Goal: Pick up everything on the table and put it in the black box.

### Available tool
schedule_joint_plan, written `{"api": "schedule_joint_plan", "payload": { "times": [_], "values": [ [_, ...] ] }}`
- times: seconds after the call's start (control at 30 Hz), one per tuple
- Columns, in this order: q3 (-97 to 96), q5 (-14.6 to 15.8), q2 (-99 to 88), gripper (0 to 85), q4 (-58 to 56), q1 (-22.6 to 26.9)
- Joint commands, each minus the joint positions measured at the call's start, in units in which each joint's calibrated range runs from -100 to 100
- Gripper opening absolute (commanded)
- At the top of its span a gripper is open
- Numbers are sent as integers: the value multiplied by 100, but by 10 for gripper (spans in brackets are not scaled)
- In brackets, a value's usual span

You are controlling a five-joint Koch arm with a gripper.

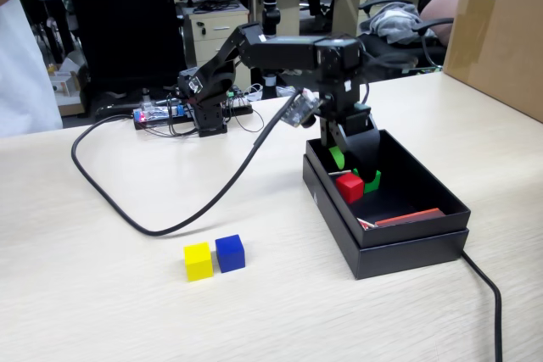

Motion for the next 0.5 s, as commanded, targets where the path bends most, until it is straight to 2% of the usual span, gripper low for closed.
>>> {"api": "schedule_joint_plan", "payload": {
  "times": [0.0, 0.07, 0.2, 0.27, 0.33, 0.47],
  "values": [
    [169, -215, -1652, 407, -171, -249],
    [24, -371, -2088, 408, -171, -435],
    [-411, -742, -2559, 463, -162, -904],
    [-629, -996, -2536, 469, -162, -1294],
    [-710, -1260, -2008, 493, -110, -1729],
    [-520, -1426, -1044, 491, 54, -2012]
  ]
}}
